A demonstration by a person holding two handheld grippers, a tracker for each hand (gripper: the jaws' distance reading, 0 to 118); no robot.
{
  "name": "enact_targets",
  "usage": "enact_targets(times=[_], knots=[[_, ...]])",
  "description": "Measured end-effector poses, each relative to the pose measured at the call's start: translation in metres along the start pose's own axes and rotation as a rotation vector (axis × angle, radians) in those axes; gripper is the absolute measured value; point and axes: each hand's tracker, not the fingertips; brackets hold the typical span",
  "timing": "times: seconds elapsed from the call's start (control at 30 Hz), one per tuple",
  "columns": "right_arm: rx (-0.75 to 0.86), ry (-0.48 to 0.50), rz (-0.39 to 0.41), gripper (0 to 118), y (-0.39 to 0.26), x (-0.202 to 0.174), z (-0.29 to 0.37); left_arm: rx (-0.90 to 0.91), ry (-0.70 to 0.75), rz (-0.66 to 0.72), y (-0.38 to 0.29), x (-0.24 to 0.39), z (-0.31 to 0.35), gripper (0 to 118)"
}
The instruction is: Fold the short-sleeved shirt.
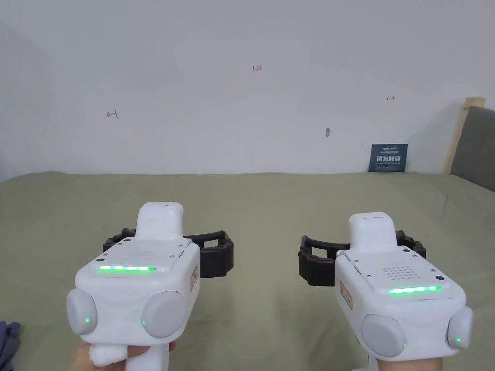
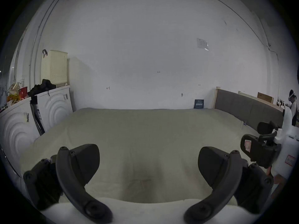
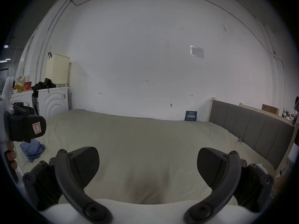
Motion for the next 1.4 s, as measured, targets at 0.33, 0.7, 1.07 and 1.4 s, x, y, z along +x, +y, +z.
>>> enact_targets(times=[0.33,0.7,1.07,1.4], knots=[[-0.003,0.005,0.009,118,0.001,-0.001,0.001,0.06,-0.004,-0.053,-0.002,0.006,0.003,118],[-0.003,0.004,0.001,118,0.003,0.0,0.0,0.069,0.028,-0.068,-0.001,0.005,0.002,118],[-0.016,0.005,0.006,118,0.0,-0.001,-0.002,-0.032,0.017,-0.048,0.003,0.0,-0.005,118],[-0.019,0.016,0.012,118,0.001,-0.003,-0.002,0.0,0.023,0.021,0.006,0.0,-0.012,118]])
